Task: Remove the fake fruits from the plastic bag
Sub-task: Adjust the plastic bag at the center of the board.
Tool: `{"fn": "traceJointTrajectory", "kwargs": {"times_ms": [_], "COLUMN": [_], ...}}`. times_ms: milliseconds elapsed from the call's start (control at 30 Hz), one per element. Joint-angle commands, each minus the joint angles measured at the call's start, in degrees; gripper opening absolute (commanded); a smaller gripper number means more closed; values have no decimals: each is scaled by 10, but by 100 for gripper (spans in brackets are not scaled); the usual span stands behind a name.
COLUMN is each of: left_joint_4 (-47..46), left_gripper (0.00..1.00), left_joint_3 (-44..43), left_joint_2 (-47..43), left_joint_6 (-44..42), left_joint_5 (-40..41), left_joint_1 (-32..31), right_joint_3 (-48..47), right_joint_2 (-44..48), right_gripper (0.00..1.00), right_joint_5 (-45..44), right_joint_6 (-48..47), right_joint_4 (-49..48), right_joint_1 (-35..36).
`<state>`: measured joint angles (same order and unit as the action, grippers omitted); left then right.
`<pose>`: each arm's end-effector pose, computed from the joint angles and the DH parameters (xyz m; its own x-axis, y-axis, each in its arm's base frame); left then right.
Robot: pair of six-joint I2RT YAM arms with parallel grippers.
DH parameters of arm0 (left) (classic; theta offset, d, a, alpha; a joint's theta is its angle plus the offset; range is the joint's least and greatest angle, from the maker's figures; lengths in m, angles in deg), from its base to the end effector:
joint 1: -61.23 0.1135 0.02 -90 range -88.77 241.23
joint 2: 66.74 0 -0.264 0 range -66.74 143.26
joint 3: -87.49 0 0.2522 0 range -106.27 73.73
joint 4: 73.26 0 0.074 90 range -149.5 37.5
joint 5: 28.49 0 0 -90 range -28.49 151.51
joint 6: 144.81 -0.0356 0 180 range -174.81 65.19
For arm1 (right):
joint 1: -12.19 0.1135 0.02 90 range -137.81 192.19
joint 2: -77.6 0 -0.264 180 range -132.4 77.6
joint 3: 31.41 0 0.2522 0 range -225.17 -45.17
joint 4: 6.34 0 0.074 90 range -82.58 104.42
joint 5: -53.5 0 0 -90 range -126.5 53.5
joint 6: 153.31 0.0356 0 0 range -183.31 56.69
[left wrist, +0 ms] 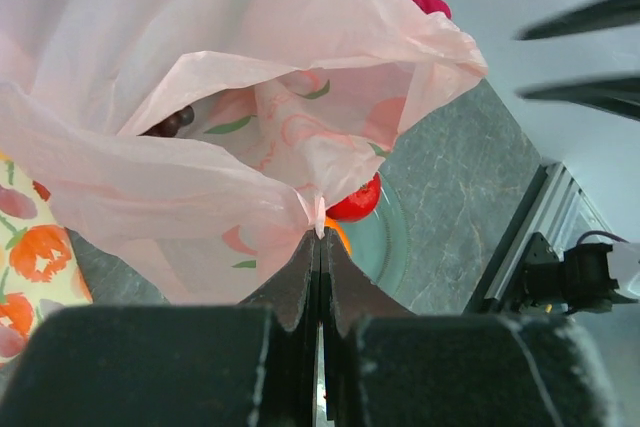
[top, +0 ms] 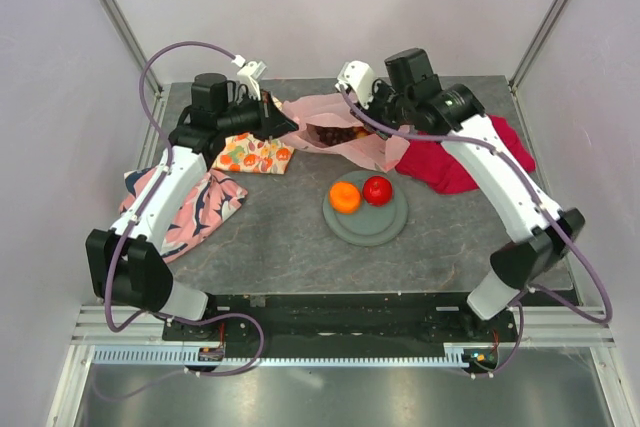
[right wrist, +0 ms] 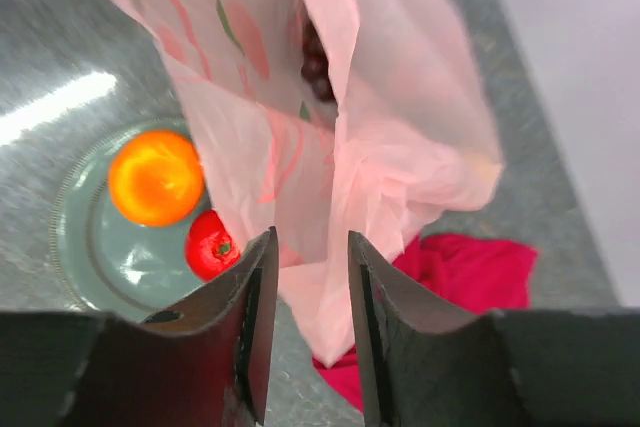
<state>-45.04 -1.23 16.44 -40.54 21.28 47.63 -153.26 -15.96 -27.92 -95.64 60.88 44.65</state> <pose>0.3183 -0.1007 0.3610 -0.5502 -0.0605 -0.8328 0.6429 0.6057 -0.4688 0.2869 0.1888 0.4279 -0.1118 -0.6979 -0.7075 -0.8147 0.4720 -0.3368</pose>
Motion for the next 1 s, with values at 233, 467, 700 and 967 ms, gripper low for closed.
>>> {"fn": "traceJointTrajectory", "kwargs": {"times_ms": [233,467,700,967], "left_joint_4": [46,102,168,145], "left_gripper": [2,2,2,2], "left_joint_3": [-36,1,48,22], "left_joint_2": [-5,-28,-65,-29], "left_joint_6": [-74,-169,-230,-213], "left_joint_5": [-70,-71,-59,-64], "left_joint_1": [-1,-4,-5,-27], "right_joint_3": [25,-97,-53,-39], "right_joint_2": [-197,-312,-277,-156], "right_gripper": [39,42,51,75], "right_joint_5": [7,-131,-239,58], "right_joint_6": [20,57,43,20], "right_joint_4": [-113,-136,-134,-92], "right_joint_1": [-37,-68,-146,-145]}}
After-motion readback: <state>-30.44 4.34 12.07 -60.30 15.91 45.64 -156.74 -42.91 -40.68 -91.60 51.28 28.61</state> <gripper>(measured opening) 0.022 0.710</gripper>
